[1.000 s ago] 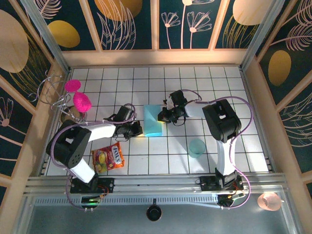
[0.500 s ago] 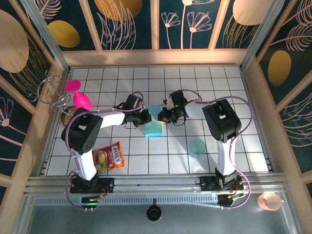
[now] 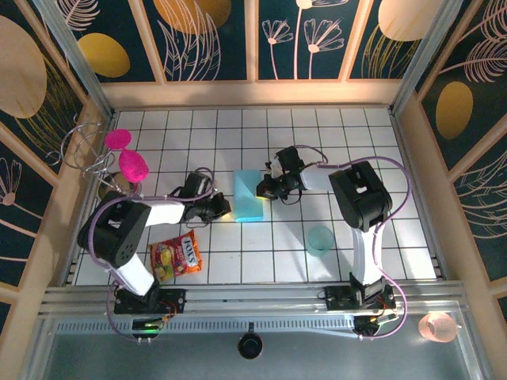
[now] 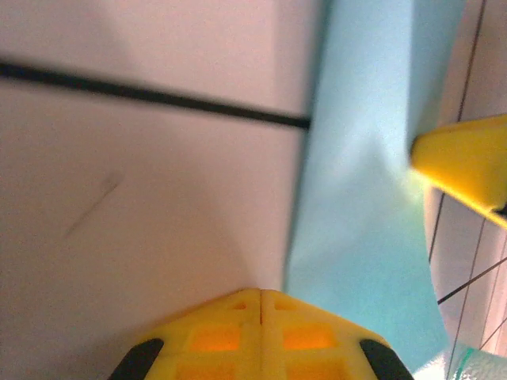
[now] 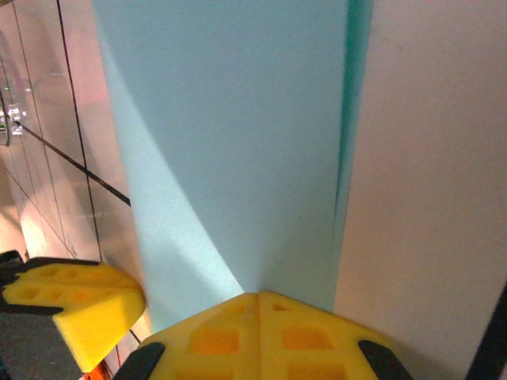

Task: Fold a paper plane with a square sheet of paper (pick it up from the middle)
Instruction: First fold the square sheet of paper in half at the center of the table.

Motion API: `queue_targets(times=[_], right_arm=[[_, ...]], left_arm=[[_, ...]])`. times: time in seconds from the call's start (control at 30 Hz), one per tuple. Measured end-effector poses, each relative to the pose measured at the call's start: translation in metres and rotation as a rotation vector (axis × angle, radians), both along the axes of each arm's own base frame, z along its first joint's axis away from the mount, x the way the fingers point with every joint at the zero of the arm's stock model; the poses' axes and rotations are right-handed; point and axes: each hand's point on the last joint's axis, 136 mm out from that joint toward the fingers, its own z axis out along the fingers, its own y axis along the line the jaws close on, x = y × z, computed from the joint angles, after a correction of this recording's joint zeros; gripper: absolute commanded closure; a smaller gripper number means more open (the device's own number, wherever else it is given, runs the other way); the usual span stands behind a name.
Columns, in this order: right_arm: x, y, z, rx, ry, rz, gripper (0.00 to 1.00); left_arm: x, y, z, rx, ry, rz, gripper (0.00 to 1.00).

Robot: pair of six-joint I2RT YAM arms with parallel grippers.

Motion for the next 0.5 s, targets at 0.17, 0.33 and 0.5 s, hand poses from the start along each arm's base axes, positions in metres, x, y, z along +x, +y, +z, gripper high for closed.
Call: queue_targets(times=[0.17, 0.33, 0.5], right_arm=[[0.0, 0.0, 0.0, 0.0, -0.001, 0.0, 1.0], [0.0, 0.0, 0.0, 0.001, -0.001, 0.0, 1.0], [0.0, 0.0, 0.0, 0.001, -0.002, 0.0, 1.0]], left_arm=[[-0.002, -0.003, 0.016, -0.002, -0.003, -0.005, 1.0], [0.017, -0.041, 0.052, -0.061, -0.085, -0.065, 1.0], [0.016, -0.058, 0.035, -0.063, -0.042, -0.102, 1.0]])
